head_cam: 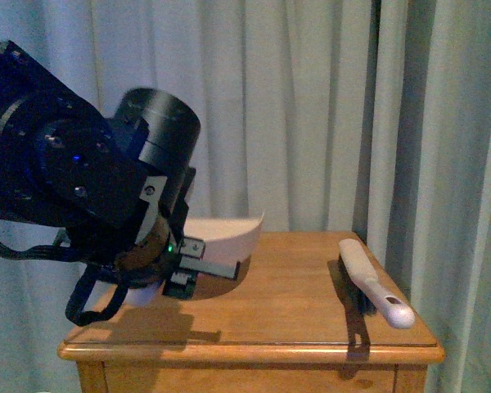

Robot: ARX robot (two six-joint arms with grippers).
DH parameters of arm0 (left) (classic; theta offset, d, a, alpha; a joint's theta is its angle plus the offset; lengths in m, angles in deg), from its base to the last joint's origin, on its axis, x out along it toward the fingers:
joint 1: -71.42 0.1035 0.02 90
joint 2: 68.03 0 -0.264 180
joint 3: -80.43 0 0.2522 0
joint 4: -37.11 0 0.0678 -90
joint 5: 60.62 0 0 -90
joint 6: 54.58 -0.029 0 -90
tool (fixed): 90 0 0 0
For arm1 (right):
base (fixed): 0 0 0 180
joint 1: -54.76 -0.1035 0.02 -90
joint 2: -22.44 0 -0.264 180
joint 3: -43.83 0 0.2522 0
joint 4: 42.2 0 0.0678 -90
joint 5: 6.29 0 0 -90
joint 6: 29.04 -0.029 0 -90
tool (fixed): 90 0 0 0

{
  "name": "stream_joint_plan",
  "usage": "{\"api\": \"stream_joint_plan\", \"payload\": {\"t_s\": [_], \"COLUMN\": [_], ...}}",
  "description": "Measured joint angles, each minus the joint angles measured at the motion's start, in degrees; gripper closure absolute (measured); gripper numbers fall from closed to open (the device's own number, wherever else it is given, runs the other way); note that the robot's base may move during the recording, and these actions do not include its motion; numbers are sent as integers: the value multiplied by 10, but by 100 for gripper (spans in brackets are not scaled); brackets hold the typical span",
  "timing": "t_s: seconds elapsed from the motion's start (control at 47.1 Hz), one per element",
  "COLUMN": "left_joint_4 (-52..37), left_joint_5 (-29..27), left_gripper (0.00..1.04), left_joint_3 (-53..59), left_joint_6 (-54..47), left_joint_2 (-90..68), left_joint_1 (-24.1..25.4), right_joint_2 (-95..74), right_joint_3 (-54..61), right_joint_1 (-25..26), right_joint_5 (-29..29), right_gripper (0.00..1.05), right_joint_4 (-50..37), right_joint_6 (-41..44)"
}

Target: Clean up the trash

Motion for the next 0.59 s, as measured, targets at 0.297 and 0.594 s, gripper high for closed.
{"api": "stream_joint_plan", "payload": {"t_s": [0.297, 0.594], "left_joint_4": [-259, -429], "left_joint_5": [16, 73], "left_gripper": [78, 78], "left_joint_3": [168, 362], "left_joint_6": [-68, -99], "left_joint_2": [170, 379], "left_joint_1": [-5, 36], "right_joint_2": [0, 0], "right_joint_3": [0, 0], "right_joint_1": [0, 0], "right_joint_5": [0, 0], "right_gripper": [7, 7], "right_joint_4": [0, 0], "right_joint_6": [0, 0]}}
